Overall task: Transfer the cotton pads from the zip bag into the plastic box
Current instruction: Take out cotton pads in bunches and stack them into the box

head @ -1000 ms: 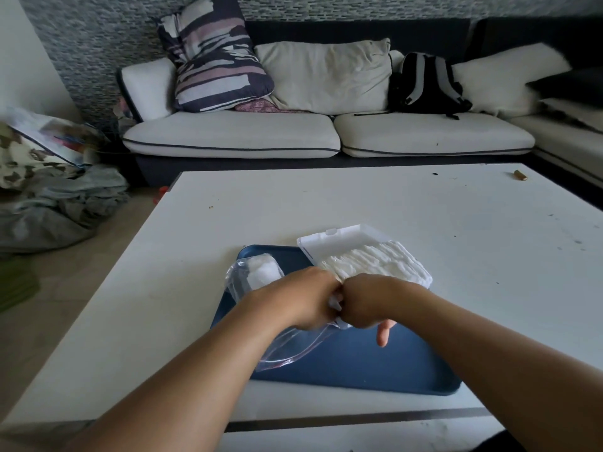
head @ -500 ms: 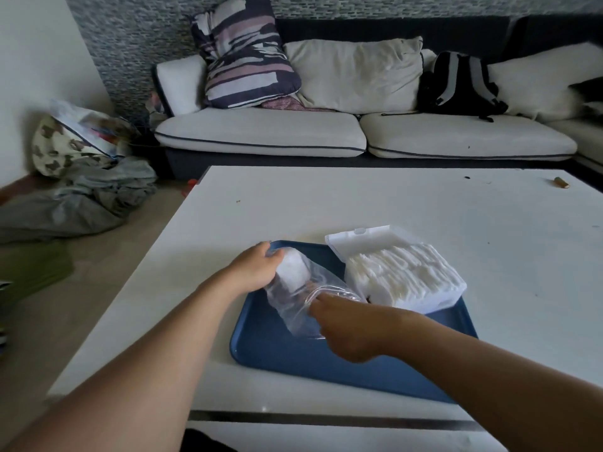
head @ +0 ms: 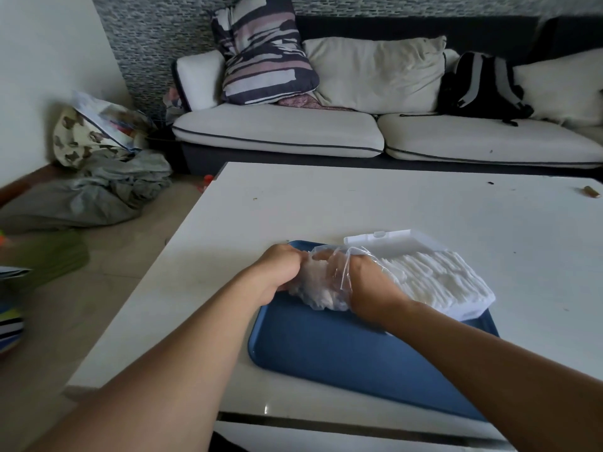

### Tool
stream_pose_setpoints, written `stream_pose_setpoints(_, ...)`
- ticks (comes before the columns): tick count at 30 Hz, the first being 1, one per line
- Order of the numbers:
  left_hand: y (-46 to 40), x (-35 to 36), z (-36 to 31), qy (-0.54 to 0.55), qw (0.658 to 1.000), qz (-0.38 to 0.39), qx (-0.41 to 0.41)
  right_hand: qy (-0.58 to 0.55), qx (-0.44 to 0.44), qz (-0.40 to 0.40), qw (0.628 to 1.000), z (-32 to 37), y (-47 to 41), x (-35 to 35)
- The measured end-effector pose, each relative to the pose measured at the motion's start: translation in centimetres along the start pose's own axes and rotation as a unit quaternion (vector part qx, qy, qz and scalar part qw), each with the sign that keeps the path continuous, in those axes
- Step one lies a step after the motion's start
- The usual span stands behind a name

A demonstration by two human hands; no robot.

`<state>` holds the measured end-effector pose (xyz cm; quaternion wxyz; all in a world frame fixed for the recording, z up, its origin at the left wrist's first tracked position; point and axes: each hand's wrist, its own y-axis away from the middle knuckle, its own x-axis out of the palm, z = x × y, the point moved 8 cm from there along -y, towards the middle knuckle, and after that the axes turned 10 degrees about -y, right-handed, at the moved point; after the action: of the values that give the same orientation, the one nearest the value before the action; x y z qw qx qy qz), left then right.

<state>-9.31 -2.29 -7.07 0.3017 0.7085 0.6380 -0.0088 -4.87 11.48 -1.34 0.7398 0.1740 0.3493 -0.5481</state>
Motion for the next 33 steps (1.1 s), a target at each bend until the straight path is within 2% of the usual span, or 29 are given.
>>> stream_pose_setpoints(8,0.3,-1.6,0.1,0.059,0.996,-0.057,-0.041,0.021,-0.073,-0.035,0.997,0.6,-0.3,-0.3)
stream_pose_setpoints(12,0.1,-1.8,0.0,0.055,0.995,-0.071,-0.045,0.034,0.001,-0.018,0.999,-0.6,-0.5,-0.2)
stream_pose_setpoints(17,0.1,-0.8,-0.4,0.02,0.997,-0.057,-0.038,0.056,-0.035,0.041,0.997,1.3,0.6,-0.4)
stream_pose_setpoints(22,0.3,-0.4,-0.8,0.065,0.994,-0.067,-0.051,0.018,-0.042,0.013,0.999,0.3,-0.2,-0.5)
stream_pose_setpoints(25,0.7,-0.9,-1.1,0.08,0.99,-0.099,-0.055,-0.002,-0.022,0.021,1.0,-0.6,-0.3,-0.6)
stream_pose_setpoints(29,-0.2,-3.2,-0.5,0.095,0.975,-0.192,-0.06,-0.01,-0.008,-0.04,0.999,-0.7,-0.1,-2.2)
stream_pose_setpoints(31,-0.5,-4.4,-0.5,0.071,0.965,-0.245,-0.053,0.027,-0.03,-0.05,0.998,0.4,0.4,-3.3)
stream_pose_setpoints(33,-0.6,-5.0,-0.8,0.025,0.963,-0.267,-0.031,0.045,-0.033,-0.068,0.996,0.8,1.1,-5.0)
